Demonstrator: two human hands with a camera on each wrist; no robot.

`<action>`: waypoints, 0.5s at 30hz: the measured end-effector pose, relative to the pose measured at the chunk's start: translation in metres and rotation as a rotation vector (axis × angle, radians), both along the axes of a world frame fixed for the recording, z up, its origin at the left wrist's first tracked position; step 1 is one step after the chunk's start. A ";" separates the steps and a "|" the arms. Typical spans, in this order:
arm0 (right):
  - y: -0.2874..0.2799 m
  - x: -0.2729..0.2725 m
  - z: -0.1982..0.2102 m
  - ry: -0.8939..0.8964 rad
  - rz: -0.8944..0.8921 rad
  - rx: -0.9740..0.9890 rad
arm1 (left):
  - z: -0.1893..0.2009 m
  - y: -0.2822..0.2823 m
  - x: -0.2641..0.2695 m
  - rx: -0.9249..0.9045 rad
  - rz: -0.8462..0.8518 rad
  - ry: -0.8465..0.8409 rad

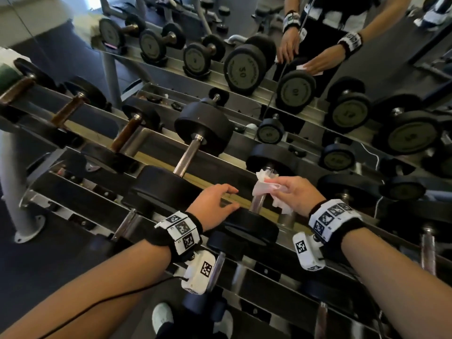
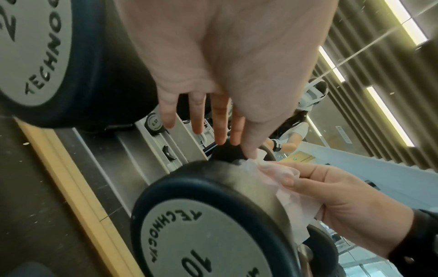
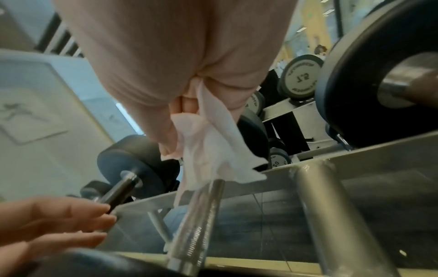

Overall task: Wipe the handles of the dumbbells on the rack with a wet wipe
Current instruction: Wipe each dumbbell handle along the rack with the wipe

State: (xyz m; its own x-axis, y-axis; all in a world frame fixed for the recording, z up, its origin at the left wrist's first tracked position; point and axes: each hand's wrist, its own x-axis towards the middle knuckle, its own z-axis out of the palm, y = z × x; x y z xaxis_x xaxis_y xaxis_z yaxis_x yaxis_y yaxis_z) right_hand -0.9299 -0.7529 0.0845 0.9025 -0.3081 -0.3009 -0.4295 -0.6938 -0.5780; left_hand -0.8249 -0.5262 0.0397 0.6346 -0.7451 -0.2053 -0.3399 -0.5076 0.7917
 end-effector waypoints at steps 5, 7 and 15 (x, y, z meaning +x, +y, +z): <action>-0.010 0.001 -0.018 -0.014 0.100 -0.023 | -0.018 -0.016 -0.012 0.118 0.078 0.122; -0.014 0.005 -0.024 -0.032 0.168 -0.050 | -0.022 -0.019 -0.014 0.133 0.112 0.168; -0.024 0.009 -0.059 -0.034 0.461 -0.261 | -0.029 -0.019 -0.018 0.200 0.139 0.205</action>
State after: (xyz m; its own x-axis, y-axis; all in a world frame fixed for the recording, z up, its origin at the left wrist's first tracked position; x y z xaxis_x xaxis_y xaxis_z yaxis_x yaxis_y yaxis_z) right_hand -0.9207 -0.7765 0.0258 0.9698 0.0625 -0.2357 -0.0298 -0.9290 -0.3690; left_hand -0.8428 -0.5457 0.0103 0.6580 -0.5856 -0.4734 -0.0998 -0.6909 0.7160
